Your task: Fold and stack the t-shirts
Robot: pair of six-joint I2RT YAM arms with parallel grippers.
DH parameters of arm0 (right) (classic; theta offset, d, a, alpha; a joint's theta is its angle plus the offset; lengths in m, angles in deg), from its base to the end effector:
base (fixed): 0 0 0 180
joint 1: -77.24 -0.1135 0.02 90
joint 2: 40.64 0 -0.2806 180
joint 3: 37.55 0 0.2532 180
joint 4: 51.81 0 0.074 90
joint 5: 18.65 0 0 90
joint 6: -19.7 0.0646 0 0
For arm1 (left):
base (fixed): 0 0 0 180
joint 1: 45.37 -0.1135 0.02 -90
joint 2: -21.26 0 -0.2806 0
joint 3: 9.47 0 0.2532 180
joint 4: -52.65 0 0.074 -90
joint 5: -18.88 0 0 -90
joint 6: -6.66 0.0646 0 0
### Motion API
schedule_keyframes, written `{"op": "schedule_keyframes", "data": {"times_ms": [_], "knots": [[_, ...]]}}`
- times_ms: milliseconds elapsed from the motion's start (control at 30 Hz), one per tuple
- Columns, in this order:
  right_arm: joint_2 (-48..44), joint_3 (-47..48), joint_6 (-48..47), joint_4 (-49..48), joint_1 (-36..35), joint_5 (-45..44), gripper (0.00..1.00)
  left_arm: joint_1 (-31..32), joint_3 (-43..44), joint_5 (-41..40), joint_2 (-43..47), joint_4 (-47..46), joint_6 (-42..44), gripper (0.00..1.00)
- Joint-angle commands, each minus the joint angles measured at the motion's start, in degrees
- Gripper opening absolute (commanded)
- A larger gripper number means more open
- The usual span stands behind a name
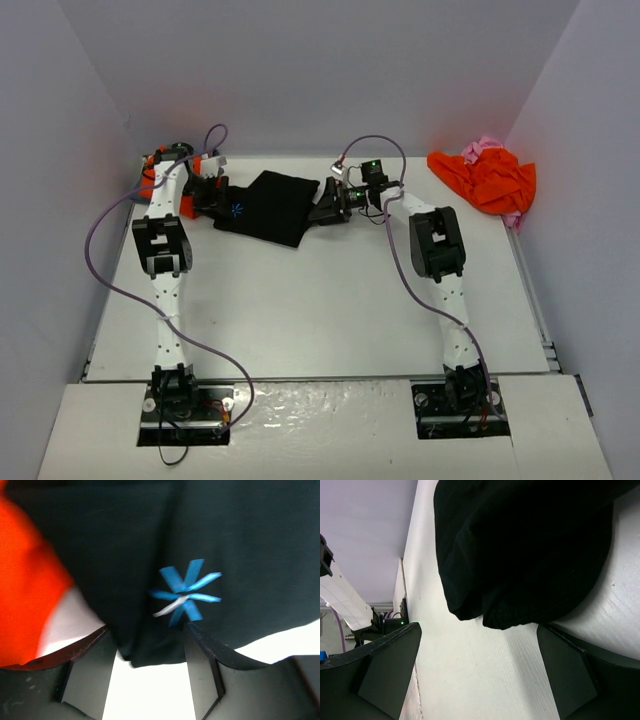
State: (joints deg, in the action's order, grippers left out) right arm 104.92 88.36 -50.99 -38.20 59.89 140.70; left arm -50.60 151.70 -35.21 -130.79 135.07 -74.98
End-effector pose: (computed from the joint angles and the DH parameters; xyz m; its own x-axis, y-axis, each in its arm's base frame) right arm 0.5268 0.2279 0.1340 -0.7758 -0.1202 -0.6194 -0.6310 0.1515 0.7608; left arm 0.5553 0.0128 0.1642 -0.9300 0.0331 -0.3660 0.2317 0.8259 -0.5140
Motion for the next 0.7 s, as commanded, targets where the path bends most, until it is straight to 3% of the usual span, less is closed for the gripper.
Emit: {"op": "schedule_keyframes", "data": {"times_ms": [0, 100, 333, 500, 667], "knots": [[-3.11, -3.2, -0.64, -1.29, -0.75, -1.73, 1.0, 2.22, 1.74, 12.86, -4.93, 4.53, 0.69, 0.52], [-2.01, -4.7, 2.76, -4.85, -1.9, -1.98, 1.0, 2.55, 3.9, 20.92, -8.15, 6.8, 1.57, 0.55], [2.66, -1.82, 11.26, -11.52, -6.19, -1.59, 1.0, 1.88, 4.37, 27.72, -13.8, 8.13, 1.6, 0.59], [7.83, 2.36, 14.45, -12.04, -7.98, -1.69, 0.97, 1.02, 3.07, 29.57, -15.32, 7.31, 0.33, 0.59], [7.3, 0.38, 14.38, -12.3, -7.62, -2.62, 0.94, 0.76, 1.36, 30.26, -16.17, 6.95, -0.1, 0.6]]}}
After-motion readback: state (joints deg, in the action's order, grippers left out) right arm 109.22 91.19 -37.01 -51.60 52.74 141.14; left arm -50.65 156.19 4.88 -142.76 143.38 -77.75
